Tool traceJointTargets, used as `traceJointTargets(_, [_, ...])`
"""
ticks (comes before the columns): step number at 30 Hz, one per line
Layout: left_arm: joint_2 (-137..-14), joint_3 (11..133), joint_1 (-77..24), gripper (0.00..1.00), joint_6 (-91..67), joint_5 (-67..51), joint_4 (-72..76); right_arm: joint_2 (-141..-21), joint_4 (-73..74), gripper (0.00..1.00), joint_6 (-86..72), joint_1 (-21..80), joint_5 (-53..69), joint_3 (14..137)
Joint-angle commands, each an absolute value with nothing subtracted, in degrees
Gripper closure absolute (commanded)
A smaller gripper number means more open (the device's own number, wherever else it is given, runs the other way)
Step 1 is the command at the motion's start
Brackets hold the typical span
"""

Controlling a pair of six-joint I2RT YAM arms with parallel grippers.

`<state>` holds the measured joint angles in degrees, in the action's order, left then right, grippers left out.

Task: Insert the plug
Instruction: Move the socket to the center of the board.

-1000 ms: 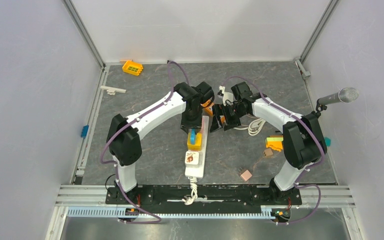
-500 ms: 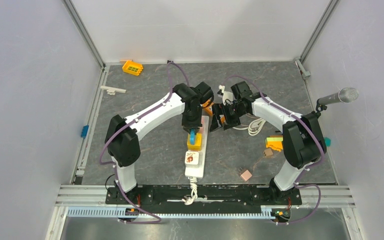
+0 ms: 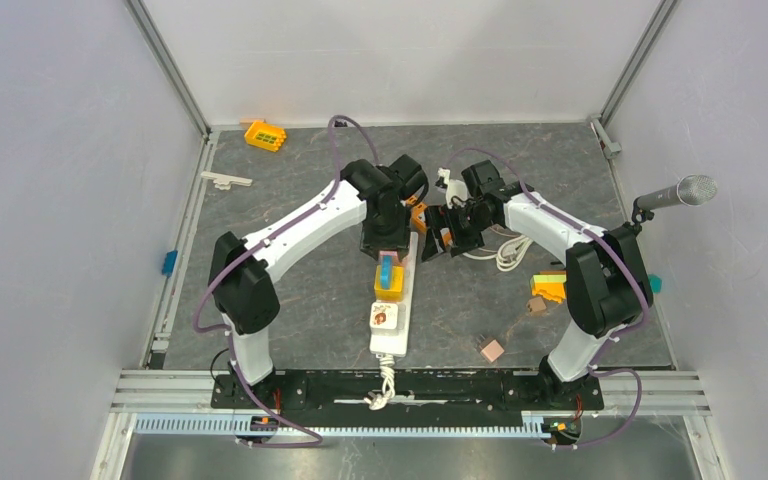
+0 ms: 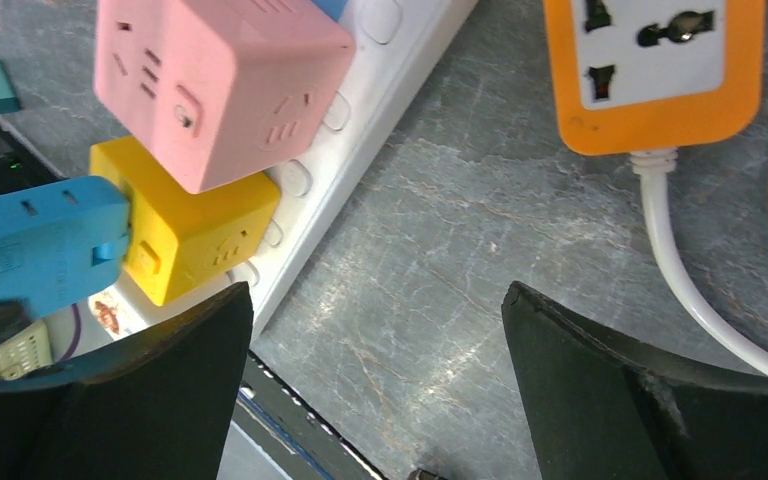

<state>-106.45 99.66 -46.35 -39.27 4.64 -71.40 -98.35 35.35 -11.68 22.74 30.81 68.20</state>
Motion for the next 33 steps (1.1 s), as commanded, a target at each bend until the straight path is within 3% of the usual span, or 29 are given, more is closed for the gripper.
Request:
traceJointTargets(1, [-105.5,107.2,-46.3,0.37,-37.7,4.8,-71.6,-96.6,37.5,0.02,-9.1,22.5,26.5,70.5])
traceJointTargets(3, [-105.6,109.6,-46.3,0.31,-37.3,4.3,-71.6,-96.2,38.3,0.02,-8.6,22.5,25.0,70.4])
traceJointTargets(9, [-103.7,111.3,-46.3,0.25,-35.7,2.3,-68.9,-95.6,38.0,0.02,-8.8,22.5,25.0,68.3])
traceJointTargets(20, [-94.7,105.0,-46.2,0.21,-34.5,2.7,-59.9,-100.3,36.2,0.04,-9.8,24.0,29.2,66.5])
traceJointTargets(25, [-91.0,101.3,-46.2,0.20,-35.5,3.8,-56.8,-103.6,33.7,0.10,-11.0,26.1,31.4,67.2])
traceJointTargets(33, [-87.5,99.8,-46.2,0.18,-35.7,5.2,-56.1,-114.4,31.5,0.31,-13.2,31.7,37.0,75.1])
